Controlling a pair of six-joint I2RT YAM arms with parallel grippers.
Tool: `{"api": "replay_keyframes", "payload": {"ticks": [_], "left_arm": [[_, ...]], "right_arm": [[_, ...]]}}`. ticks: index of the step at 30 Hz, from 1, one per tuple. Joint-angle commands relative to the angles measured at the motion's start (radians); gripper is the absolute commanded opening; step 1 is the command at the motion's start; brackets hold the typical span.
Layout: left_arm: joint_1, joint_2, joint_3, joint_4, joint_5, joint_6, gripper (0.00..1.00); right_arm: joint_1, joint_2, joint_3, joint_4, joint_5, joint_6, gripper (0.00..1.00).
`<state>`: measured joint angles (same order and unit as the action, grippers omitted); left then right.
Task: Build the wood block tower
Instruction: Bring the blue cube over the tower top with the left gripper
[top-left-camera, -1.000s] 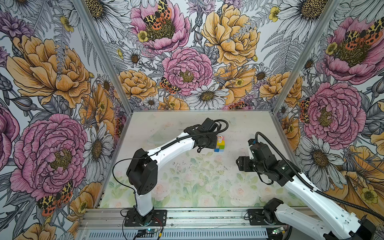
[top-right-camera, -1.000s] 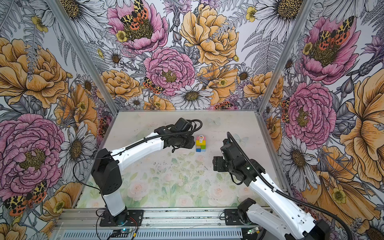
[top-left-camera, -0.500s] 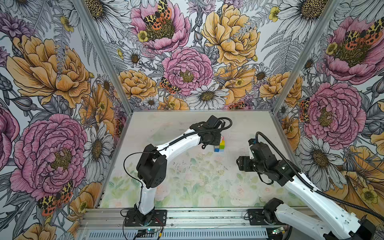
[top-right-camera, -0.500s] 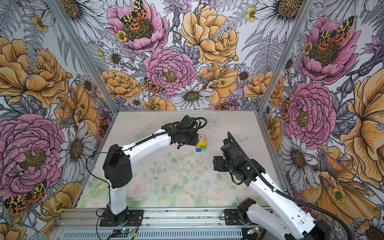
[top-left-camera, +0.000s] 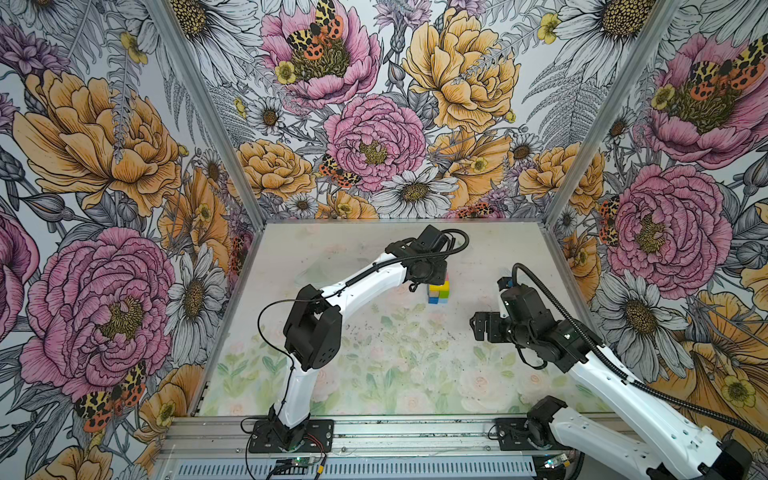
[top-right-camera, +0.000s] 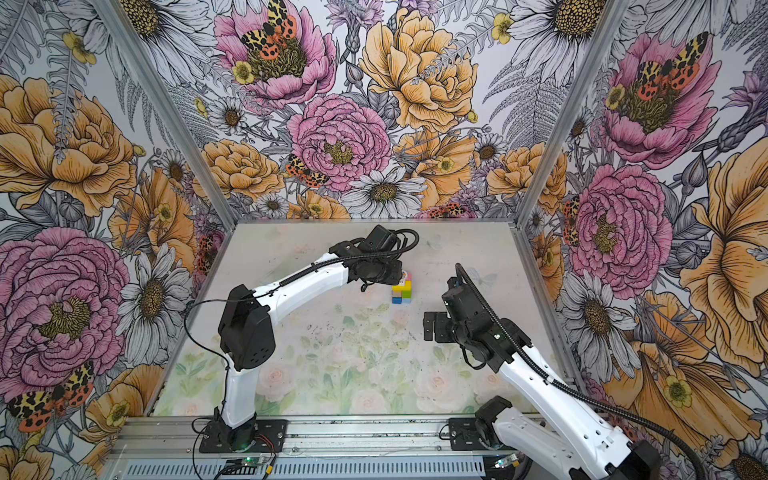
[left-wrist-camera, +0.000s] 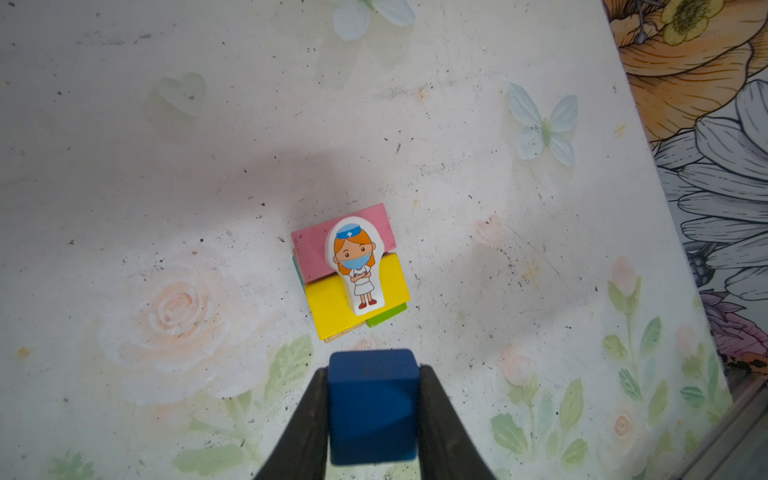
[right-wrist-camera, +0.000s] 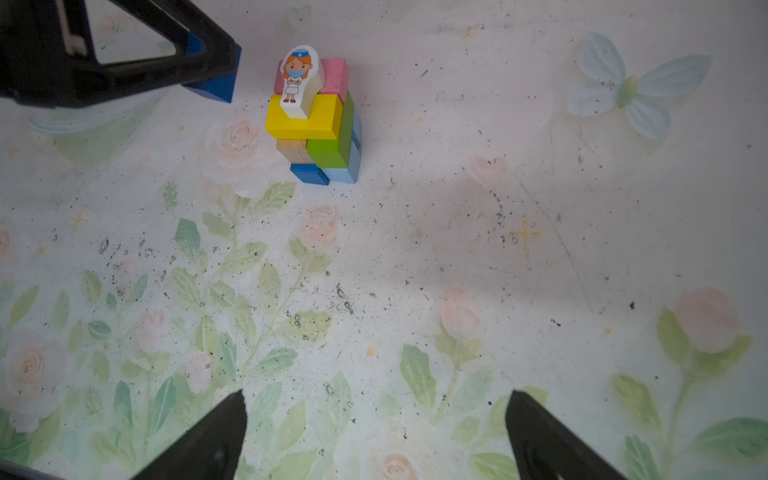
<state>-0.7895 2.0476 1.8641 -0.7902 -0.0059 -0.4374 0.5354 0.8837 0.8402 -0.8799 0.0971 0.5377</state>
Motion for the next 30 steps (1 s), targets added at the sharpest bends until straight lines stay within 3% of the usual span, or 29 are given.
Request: {"api": "replay_keyframes", "payload": {"ticks": [1, 30], "left_arm": [[0.007, 0.021, 0.038, -0.009, 0.017, 0.015, 0.19], [0.001, 0.134, 0.175, -0.053, 0.006, 0.008, 0.18]], "right_arm": [[-0.006, -0.013, 0.010, 0.015, 0.004, -0.005, 1.00], [-0.005, -0.014, 0.016, 0.018, 0.036, -0.014, 0.99]]}}
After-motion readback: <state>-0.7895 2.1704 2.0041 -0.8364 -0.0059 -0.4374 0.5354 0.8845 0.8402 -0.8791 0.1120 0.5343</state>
